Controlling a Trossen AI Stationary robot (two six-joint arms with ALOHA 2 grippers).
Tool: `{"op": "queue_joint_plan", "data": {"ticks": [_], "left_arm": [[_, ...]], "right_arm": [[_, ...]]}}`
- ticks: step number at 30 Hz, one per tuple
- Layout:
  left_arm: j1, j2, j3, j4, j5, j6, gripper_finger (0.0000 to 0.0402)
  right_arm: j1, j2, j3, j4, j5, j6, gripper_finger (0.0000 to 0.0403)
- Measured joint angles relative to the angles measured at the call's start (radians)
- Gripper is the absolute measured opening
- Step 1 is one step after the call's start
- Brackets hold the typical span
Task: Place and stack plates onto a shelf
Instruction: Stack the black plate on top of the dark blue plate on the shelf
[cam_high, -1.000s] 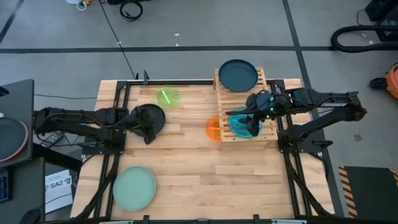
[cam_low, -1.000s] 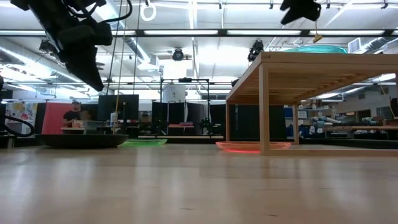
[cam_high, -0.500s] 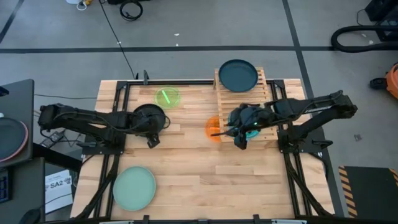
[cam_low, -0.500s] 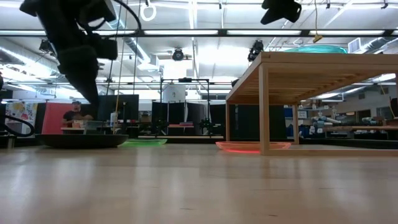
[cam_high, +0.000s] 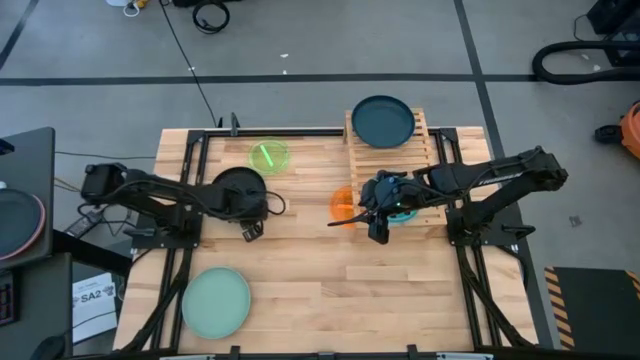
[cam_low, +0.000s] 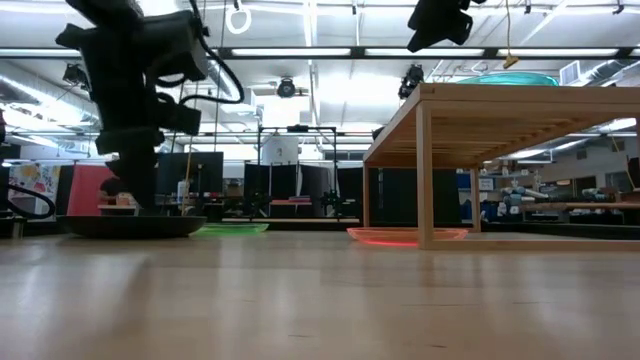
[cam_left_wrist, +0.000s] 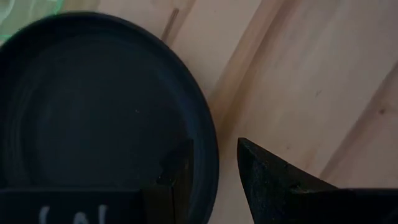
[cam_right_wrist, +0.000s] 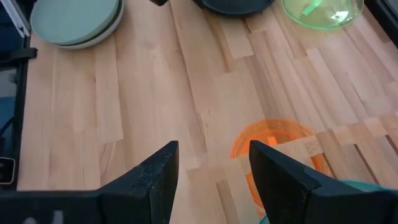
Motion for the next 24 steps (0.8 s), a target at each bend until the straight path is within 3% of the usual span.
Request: {"op": "queue_joint_plan", "data": {"ticks": [17,24], "left_arm": [[0.000,0.182,0.001,0.049,-0.056,-0.002,0.0130],[0.000,0.195,0.002,0.055,-0.058,-0.001,0.0122]], "right_arm": [[0.000,0.001,0.000,0.015,-0.003,0.000,0.0203],[0.000,0.001,0.000,0.020,-0.003,0.000,0.0201]]}}
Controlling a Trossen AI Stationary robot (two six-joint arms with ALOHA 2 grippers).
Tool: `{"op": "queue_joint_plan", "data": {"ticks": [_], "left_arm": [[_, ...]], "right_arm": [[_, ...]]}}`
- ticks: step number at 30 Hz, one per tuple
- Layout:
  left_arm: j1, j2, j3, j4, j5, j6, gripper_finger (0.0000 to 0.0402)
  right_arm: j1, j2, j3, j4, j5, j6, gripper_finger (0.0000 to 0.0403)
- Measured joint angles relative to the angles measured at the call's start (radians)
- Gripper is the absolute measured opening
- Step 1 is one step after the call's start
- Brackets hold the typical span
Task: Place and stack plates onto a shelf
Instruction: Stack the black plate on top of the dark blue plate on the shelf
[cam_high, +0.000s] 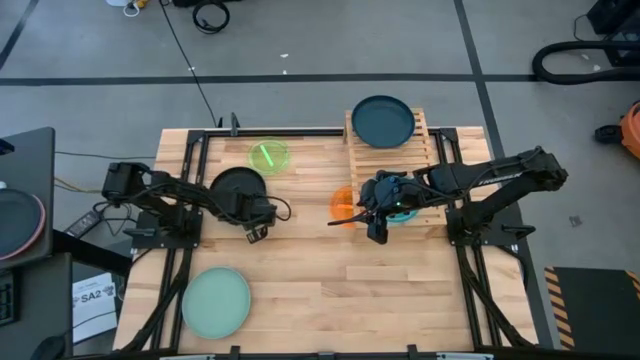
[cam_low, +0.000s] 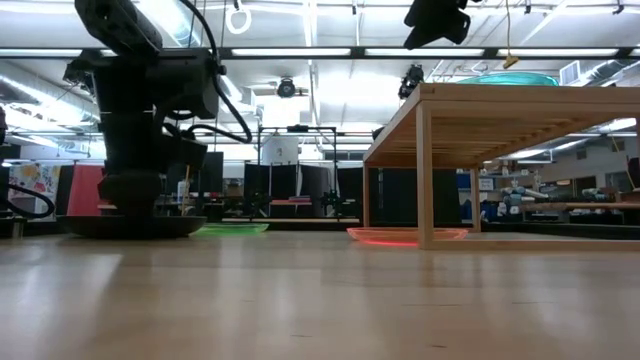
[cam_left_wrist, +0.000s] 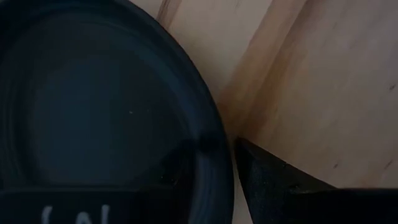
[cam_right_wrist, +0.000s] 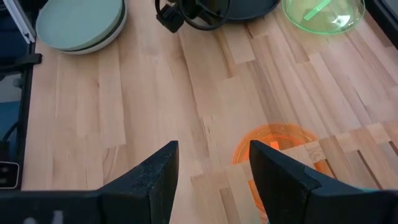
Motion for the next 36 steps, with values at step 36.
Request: {"op": "queue_joint_plan", "data": {"ticks": [36], "left_arm": [[-0.035,-0.056,-0.003,-0.054,0.006,-0.079,0.0024]], "right_arm": [[0.000,-0.001,0.000,0.019,0.001,0.000,0.0203]]}}
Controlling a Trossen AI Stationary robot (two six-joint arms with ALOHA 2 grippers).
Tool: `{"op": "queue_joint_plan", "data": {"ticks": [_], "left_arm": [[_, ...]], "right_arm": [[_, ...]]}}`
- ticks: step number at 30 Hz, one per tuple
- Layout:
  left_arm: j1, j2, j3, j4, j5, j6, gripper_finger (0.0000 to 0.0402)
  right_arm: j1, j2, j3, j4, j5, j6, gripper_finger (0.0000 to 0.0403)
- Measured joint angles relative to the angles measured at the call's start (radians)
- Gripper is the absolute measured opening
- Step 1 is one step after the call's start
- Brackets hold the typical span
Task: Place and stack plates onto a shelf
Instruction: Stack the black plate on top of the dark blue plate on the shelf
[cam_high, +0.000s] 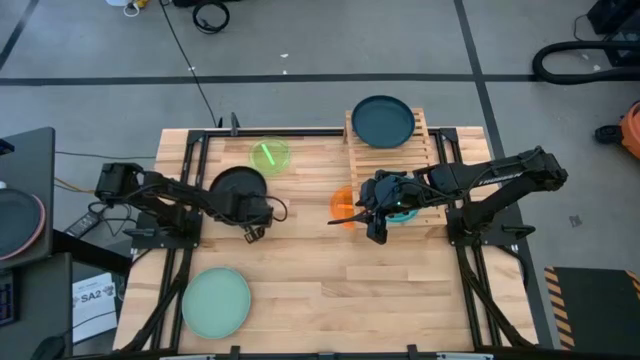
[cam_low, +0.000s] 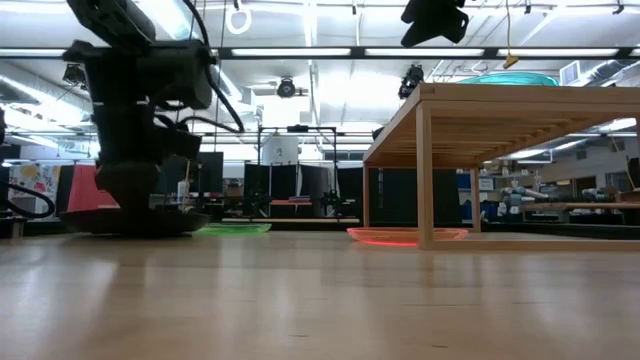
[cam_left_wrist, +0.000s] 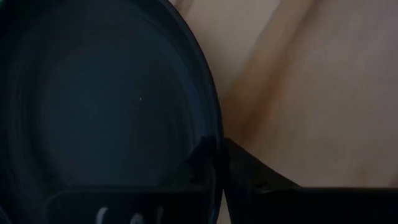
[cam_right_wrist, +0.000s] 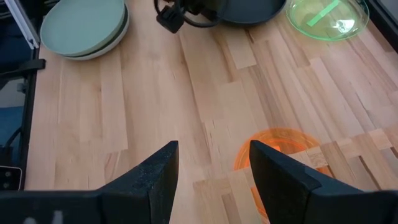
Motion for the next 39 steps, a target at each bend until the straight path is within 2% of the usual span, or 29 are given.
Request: {"op": "queue_joint_plan", "data": {"ticks": [10,15,25,33,39], "left_arm": [[-0.136,-0.063,0.013,-0.045,0.009,-0.094,0.0023],[-0.208,-0.095,0.078,-0.056,0.017,-0.080,0.0022],[-0.313,-0.107,0.289,-0.072,0.012,0.052,0.0022],[-0.355,-0.107,0.435,-0.102,-0.001,0.191,0.0022],[-0.379,-0.107,0.497,-0.105,-0.075,0.342,0.0022]], "right_arm": [[-0.003,0.000,0.000,0.021,0.003,0.000,0.0203],[-0.010,0.000,0.000,0.055,0.003,0.000,0.0203],[-0.053,0.000,0.000,0.144,0.004,0.000,0.0203],[-0.110,0.000,0.000,0.227,0.004,0.000,0.0203],[-0.165,0.000,0.000,0.274,0.004,0.052,0.0203]]}}
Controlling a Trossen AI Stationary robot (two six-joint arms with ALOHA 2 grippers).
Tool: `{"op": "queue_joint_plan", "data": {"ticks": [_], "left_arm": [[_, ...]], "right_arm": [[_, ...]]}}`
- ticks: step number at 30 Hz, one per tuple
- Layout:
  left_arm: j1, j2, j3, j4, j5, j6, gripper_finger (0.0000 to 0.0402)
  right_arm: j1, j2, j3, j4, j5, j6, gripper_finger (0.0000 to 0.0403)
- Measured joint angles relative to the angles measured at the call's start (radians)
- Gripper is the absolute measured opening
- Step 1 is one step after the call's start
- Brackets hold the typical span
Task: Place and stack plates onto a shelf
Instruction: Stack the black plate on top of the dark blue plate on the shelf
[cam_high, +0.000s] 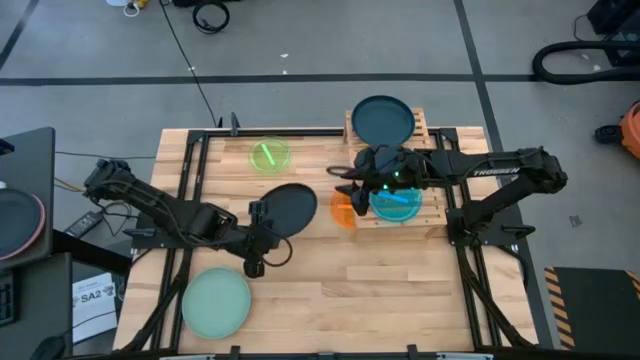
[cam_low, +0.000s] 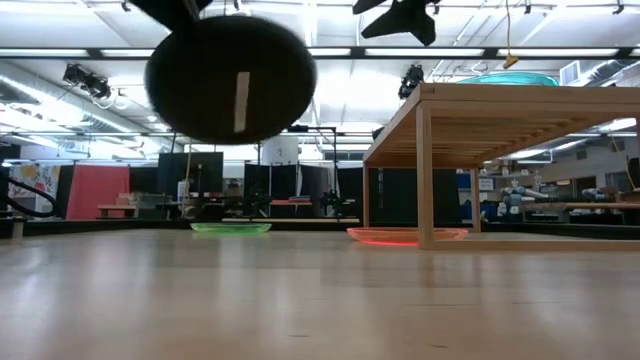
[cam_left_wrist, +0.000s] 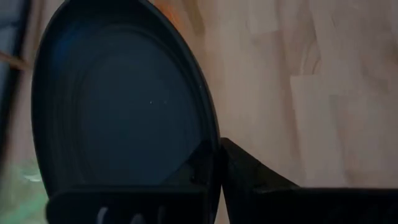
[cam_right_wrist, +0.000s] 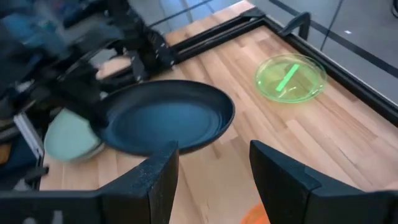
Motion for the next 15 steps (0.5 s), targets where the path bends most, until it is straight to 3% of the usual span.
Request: {"op": "queue_joint_plan", "data": {"ticks": [15], "left_arm": [[-0.012,0.000,0.015,0.001,-0.302,0.407,0.0022]], "right_arm": [[-0.213,0.000,0.000,0.024,0.000,0.195,0.0203]]}}
